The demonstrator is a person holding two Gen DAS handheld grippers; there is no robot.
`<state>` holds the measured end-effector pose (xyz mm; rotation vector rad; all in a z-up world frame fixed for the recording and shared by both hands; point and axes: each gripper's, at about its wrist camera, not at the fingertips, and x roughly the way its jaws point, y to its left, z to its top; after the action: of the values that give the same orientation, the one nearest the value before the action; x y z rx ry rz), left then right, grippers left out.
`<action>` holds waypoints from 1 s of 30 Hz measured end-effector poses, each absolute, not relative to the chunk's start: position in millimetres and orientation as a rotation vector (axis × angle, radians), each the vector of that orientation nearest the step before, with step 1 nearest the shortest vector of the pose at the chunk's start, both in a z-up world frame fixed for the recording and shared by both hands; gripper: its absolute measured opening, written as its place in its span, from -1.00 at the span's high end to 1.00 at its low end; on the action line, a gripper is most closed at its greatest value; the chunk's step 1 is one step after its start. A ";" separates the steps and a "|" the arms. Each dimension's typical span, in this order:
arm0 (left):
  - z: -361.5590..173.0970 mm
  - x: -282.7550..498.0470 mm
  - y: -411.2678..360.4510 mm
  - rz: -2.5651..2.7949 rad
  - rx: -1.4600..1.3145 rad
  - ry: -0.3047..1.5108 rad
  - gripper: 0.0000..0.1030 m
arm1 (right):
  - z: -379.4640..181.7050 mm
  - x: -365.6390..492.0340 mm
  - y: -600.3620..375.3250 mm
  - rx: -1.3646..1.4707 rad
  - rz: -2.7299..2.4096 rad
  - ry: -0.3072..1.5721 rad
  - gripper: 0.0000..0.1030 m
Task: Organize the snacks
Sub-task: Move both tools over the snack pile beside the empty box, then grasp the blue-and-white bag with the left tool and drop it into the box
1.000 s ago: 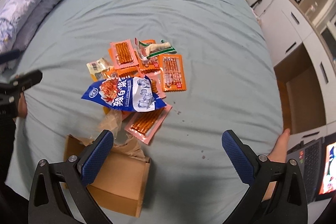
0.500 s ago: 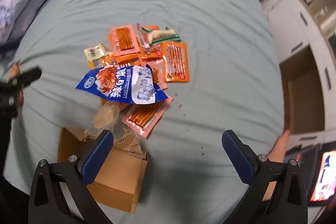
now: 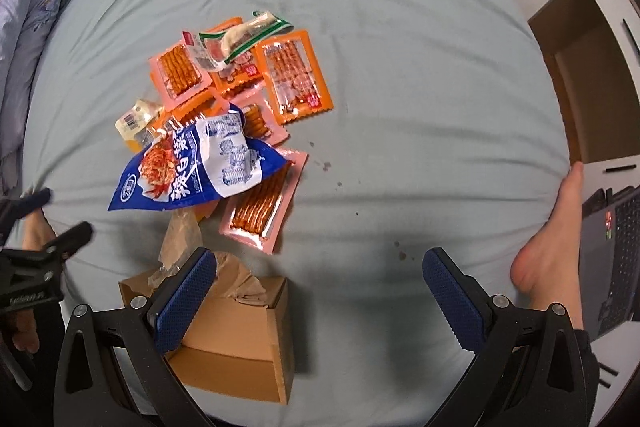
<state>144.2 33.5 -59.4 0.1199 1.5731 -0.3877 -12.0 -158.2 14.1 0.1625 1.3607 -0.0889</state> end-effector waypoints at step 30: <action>82.1 108.0 40.7 -0.589 0.011 1.265 0.93 | -2.5 -8.6 -150.0 0.029 -0.099 1.349 -1.00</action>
<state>108.0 40.7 82.1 0.0108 1.2646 -0.5892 -8.6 -150.0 -2.5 0.0291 1.3492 -0.0985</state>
